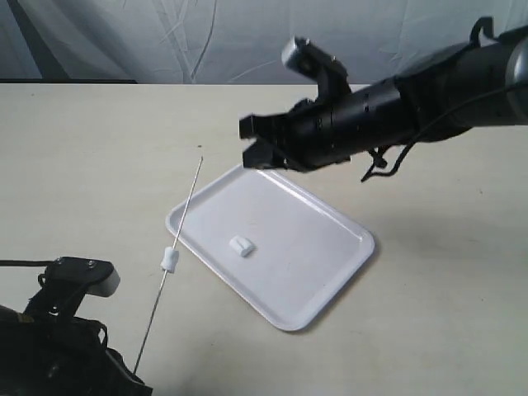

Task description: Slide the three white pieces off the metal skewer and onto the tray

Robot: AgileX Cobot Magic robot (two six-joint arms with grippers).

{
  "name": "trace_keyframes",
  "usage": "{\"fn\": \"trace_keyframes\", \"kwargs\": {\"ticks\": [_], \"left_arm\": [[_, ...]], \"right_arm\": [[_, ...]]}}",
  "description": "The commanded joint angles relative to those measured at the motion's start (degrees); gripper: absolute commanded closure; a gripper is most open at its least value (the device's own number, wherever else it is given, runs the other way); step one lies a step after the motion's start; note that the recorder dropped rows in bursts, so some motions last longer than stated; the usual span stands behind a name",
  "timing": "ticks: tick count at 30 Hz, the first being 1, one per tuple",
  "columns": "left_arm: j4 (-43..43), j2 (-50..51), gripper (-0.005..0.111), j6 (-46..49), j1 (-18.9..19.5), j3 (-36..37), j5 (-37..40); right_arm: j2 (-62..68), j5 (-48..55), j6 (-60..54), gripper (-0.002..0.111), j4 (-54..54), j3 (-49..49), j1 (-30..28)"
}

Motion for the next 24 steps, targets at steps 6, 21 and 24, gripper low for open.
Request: {"fn": "trace_keyframes", "kwargs": {"ticks": [6,21,24], "left_arm": [[1.83,4.17,0.107,0.24,-0.12,-5.99,6.12],[4.24,9.64,0.107,0.18,3.52,-11.46,0.29],[4.24,9.64,0.107,0.3,4.22,-12.11,2.01]], "right_arm": [[5.59,0.83,0.82,0.09,-2.08,5.42,0.19],[5.78,19.47,-13.8,0.071,6.19,5.44,0.19],[5.78,23.72,-18.91,0.071,10.16,5.44,0.19]]}}
